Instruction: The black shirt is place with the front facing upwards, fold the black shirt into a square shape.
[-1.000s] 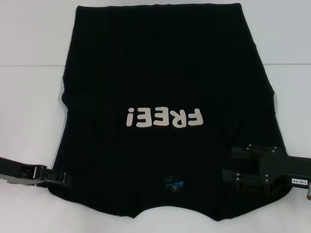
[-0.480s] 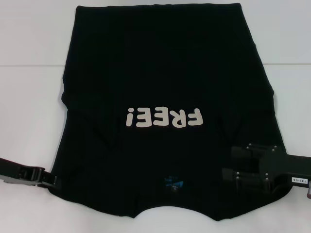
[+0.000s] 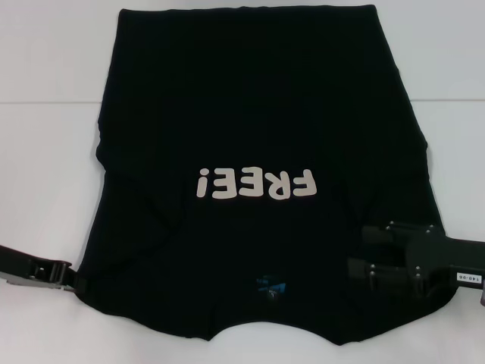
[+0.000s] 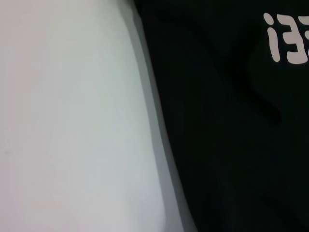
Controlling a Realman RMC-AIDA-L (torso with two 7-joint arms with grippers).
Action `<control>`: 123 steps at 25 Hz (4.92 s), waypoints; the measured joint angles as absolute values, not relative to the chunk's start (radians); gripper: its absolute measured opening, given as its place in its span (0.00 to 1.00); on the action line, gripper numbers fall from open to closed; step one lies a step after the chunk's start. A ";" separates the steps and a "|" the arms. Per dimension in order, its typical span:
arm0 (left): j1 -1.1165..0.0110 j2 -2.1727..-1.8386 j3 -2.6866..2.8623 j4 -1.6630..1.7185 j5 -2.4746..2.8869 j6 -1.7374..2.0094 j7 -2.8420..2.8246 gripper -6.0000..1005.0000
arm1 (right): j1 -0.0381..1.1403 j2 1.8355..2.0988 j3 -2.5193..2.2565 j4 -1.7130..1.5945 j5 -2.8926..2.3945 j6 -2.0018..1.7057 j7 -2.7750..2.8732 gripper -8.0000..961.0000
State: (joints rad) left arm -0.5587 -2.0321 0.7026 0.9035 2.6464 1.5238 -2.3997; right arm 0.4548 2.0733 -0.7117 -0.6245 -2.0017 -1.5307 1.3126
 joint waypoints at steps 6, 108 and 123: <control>-0.561 -2.026 0.699 0.902 2.635 1.540 -2.399 0.04 | 0.479 2.037 -0.712 -0.698 -2.031 -1.525 1.558 0.76; -0.688 -2.028 0.241 0.563 2.134 1.034 -2.105 0.10 | 0.713 2.012 -0.352 -0.494 -2.005 -0.997 1.932 0.04; -0.734 -2.110 0.319 0.505 2.055 0.763 -1.927 0.11 | 0.757 2.054 -0.452 -0.425 -2.000 -0.747 1.779 0.07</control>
State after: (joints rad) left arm -0.7338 -2.1097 0.3186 0.5045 2.0553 0.7630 -1.9273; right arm 0.7570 2.0543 -0.4523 -0.4252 -1.9998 -0.7473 1.7788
